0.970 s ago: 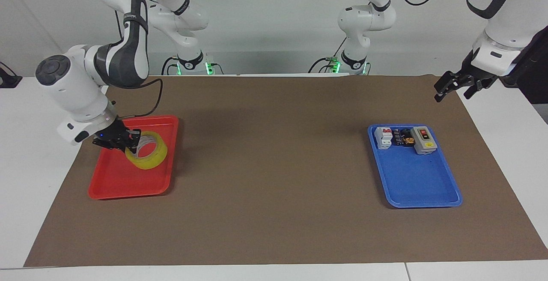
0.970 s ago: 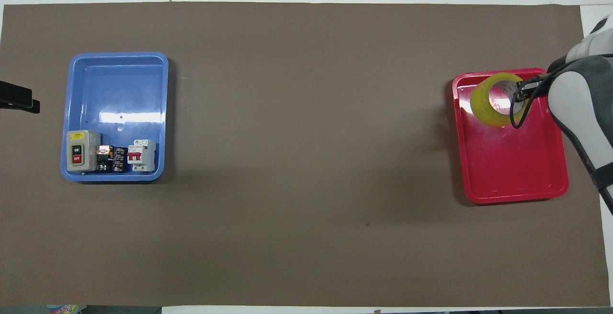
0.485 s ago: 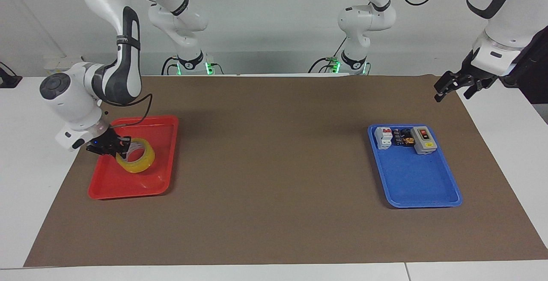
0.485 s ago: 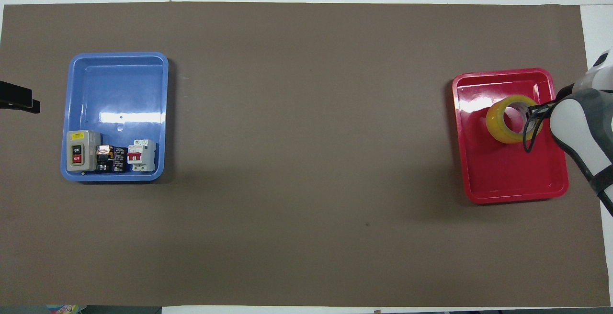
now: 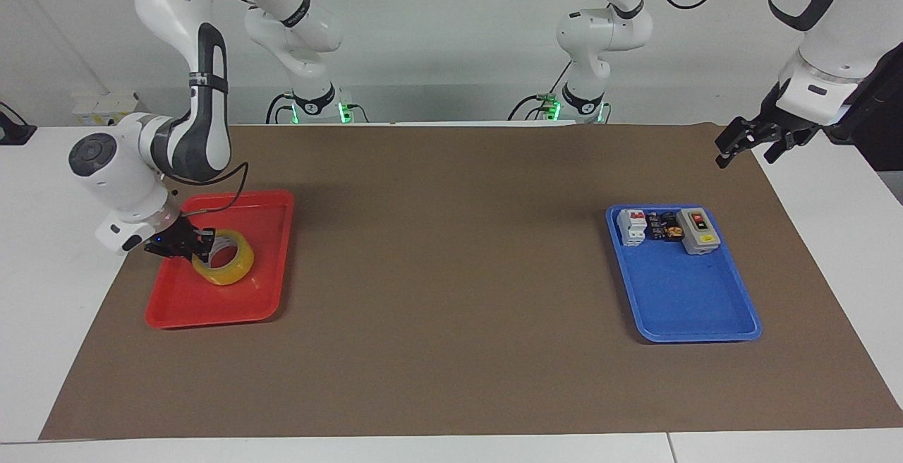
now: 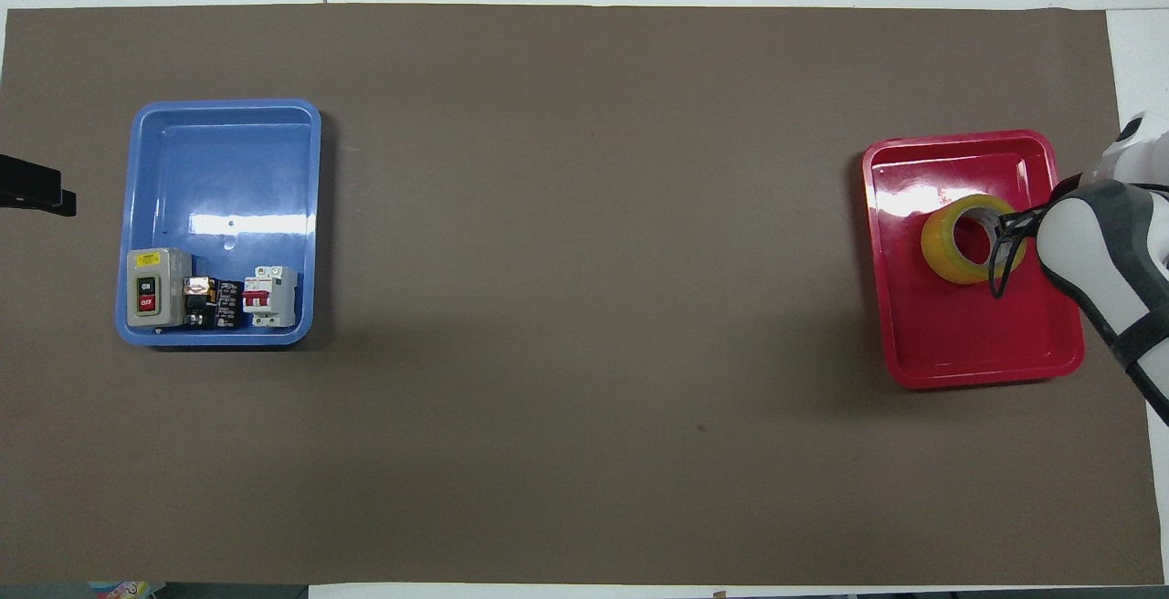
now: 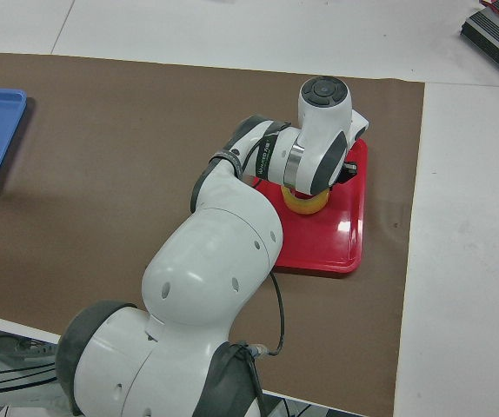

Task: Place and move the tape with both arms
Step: 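Lower the tape into the red tray with the right gripper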

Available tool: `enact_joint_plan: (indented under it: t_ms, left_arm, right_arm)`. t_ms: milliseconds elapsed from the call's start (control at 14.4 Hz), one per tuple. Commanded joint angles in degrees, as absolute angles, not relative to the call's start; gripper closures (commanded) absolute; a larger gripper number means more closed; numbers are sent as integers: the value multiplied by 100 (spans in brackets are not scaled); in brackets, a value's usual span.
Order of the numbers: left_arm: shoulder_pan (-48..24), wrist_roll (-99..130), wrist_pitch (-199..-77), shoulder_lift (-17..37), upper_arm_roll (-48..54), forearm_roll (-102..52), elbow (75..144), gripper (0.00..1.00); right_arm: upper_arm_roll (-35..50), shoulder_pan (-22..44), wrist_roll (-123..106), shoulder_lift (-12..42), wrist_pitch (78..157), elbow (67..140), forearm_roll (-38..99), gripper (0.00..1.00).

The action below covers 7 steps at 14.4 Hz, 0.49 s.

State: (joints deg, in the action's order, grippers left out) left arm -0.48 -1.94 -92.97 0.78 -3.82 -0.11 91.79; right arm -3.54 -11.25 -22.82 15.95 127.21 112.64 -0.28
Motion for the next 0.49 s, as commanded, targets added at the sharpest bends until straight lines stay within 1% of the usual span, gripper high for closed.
enact_joint_plan:
  t_ms: [0,69,139,277,347,416]
  left_arm:
    - [-53,-272,-9193,44,-396,-70,9141,0]
    - [-53,-272,-9193,44,-396,-70,9141,0]
    - [-53,-272,-9193,35,-396,-70,9141,0]
    - [-53,-272,-9193,35,-396,-70,9141,0]
    - [-53,-272,-9193,35,-396,-70,9141,0]
    - [-53,-272,-9193,44,-396,-70,9141,0]
  right_arm:
    - [-299,-1213,-2426,1529,12928,11399,-62,61]
    - [-308,-1213,-2417,1529,12937,11426,-62,17]
    - [-299,-1213,-2417,1529,12920,11408,-62,0]
    - [-299,-1204,-2408,1477,12797,11303,-44,0]
    - [-299,-1152,-2400,1372,12614,11207,-44,0]
    - [-273,-1134,-2373,1249,12238,10980,-44,0]
